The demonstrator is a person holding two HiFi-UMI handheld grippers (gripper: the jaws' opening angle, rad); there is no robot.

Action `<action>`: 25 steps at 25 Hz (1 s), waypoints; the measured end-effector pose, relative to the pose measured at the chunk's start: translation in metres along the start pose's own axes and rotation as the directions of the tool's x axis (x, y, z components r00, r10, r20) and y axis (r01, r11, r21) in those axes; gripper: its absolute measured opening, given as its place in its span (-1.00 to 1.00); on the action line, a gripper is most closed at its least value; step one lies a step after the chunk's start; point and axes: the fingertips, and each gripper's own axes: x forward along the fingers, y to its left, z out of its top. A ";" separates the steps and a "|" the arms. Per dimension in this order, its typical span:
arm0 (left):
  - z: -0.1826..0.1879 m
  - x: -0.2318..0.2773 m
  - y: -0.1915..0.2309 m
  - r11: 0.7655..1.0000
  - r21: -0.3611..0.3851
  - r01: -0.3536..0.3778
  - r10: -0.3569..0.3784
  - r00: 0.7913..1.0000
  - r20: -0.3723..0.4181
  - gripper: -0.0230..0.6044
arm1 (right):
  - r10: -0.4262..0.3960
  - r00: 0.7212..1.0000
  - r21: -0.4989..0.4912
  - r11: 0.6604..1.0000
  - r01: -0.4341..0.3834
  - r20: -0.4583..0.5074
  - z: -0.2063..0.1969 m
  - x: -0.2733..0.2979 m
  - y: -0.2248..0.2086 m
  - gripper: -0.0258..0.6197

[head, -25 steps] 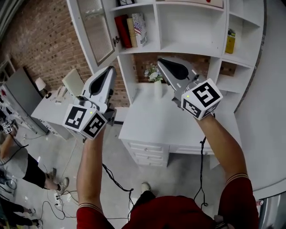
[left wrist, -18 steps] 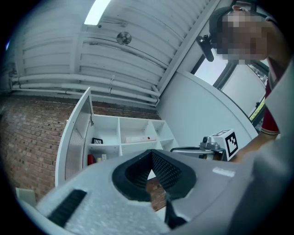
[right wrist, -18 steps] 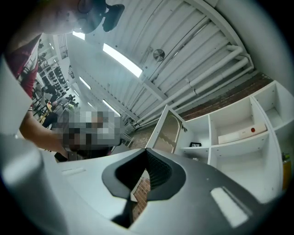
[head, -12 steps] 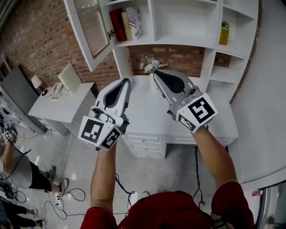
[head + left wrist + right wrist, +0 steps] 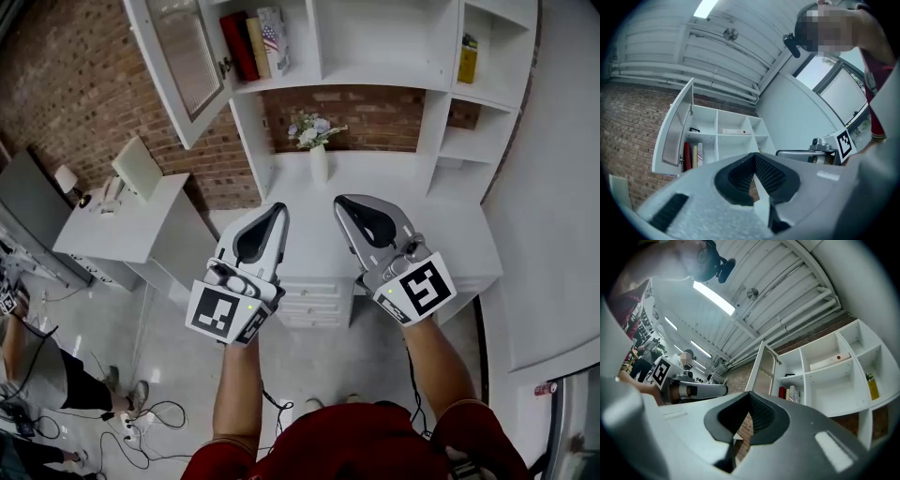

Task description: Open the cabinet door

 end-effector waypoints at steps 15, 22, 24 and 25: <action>-0.017 -0.020 -0.007 1.000 -0.023 0.001 -0.001 1.000 -0.014 -0.91 | -0.046 0.999 -0.022 0.999 0.046 -0.013 -0.008 -0.012 0.017 -0.88; -0.009 -0.022 -0.010 1.000 -0.022 -0.006 0.006 1.000 -0.019 -0.91 | -0.053 0.998 -0.015 0.999 0.052 -0.017 -0.004 -0.014 0.017 -0.88; -0.015 -0.024 -0.013 1.000 -0.013 -0.004 0.004 1.000 -0.031 -0.91 | -0.052 0.999 -0.016 0.999 0.052 -0.014 -0.006 -0.018 0.017 -0.88; -0.018 -0.025 -0.015 1.000 -0.011 -0.005 0.004 0.999 -0.036 -0.91 | -0.052 0.999 -0.017 0.999 0.052 -0.013 -0.007 -0.020 0.016 -0.88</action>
